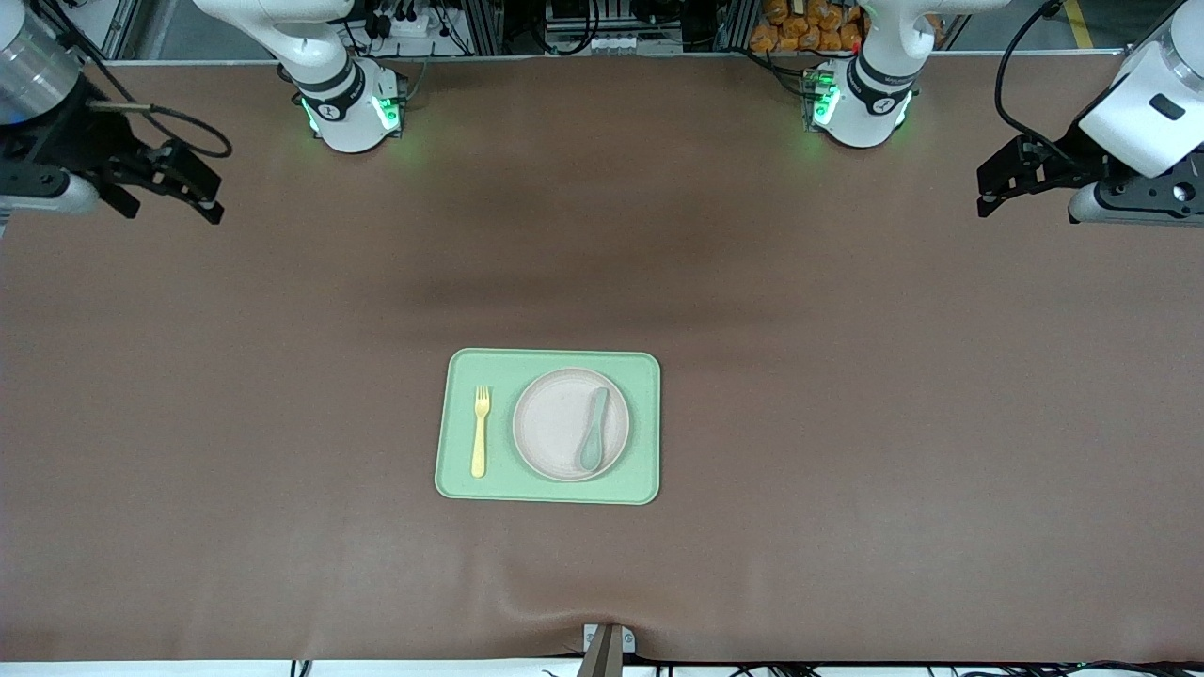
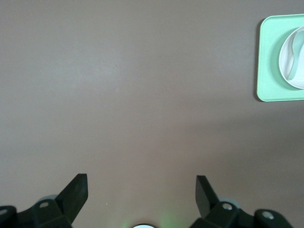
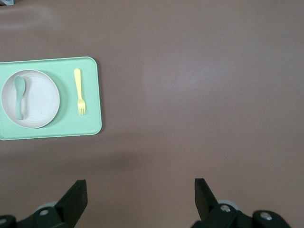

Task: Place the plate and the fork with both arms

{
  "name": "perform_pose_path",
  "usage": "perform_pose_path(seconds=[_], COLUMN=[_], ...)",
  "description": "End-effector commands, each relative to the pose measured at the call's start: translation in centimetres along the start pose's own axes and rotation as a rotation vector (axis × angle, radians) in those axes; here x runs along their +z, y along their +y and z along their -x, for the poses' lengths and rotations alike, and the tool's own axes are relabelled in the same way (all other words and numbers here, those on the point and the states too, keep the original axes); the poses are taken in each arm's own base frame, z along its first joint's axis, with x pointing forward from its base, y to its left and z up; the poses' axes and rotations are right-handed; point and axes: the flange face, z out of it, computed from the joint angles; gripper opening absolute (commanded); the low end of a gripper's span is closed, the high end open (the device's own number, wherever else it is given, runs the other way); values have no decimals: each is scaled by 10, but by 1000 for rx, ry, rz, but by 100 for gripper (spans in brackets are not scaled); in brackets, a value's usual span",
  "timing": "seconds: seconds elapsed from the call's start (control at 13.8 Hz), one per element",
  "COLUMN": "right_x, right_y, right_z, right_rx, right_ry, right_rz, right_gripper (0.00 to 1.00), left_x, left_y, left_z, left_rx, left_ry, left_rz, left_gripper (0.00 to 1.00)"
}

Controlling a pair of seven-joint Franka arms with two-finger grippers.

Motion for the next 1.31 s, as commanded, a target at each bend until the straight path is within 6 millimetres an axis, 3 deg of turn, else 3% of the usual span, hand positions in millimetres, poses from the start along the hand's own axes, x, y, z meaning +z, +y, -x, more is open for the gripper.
perform_pose_path(seconds=[0.0,0.29,1.23], right_x=[-4,-4,-4], right_y=[3,13,16], right_z=[-11,-20,-22], right_rx=[-40,-26,-64], right_ry=[12,8,16], right_rz=[-8,-13,-12], right_gripper=[100,100,100], left_x=[-5,-3,-4], left_y=[-1,0,1], left_z=[6,5,6], left_rx=[6,23,24], left_ry=[3,0,2], left_rz=[2,0,0], left_gripper=[100,100,100])
